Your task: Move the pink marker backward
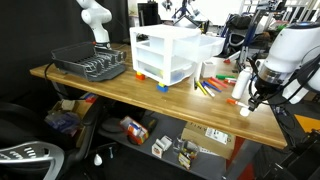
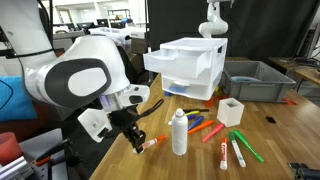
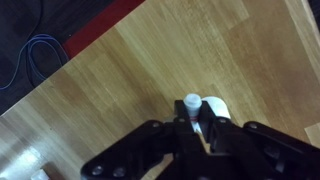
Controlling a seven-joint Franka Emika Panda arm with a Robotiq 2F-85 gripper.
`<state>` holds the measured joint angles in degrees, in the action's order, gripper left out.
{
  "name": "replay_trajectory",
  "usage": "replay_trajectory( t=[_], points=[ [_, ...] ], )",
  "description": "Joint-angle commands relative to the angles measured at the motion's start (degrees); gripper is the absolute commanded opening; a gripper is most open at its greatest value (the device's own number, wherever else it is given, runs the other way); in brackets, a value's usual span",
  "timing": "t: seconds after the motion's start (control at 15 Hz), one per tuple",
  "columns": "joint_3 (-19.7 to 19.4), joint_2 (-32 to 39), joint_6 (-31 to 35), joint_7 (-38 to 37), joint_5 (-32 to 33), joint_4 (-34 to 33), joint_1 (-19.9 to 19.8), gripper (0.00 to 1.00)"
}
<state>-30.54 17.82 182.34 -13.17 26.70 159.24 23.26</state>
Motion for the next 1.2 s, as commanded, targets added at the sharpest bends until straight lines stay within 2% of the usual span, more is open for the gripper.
replay_trajectory(
  t=[0.0,0.07,0.27,0.33,0.47,0.8,0.93,1.07,1.13],
  points=[
    [-10.3,3.9,1.7,-0.6,2.8,0.0,6.4,0.04],
    [-11.5,4.1,1.6,-0.6,2.4,-0.1,7.6,0.04],
    [-11.4,5.3,0.9,-1.4,1.7,-1.4,7.4,0.04],
    [-11.4,5.3,0.9,-1.6,1.6,-1.5,7.4,0.42],
    [-11.4,5.9,1.0,-1.9,1.4,-2.2,7.3,0.47],
    [-11.6,6.4,1.2,-2.6,1.4,-3.8,7.0,0.85],
    [-21.2,11.5,4.3,-3.4,-0.8,-3.7,13.3,0.98],
    [-30.8,13.8,6.4,-3.7,-2.5,-1.0,20.5,1.00],
    [-31.8,15.5,7.6,2.1,-11.4,0.4,23.4,1.00]
  ],
)
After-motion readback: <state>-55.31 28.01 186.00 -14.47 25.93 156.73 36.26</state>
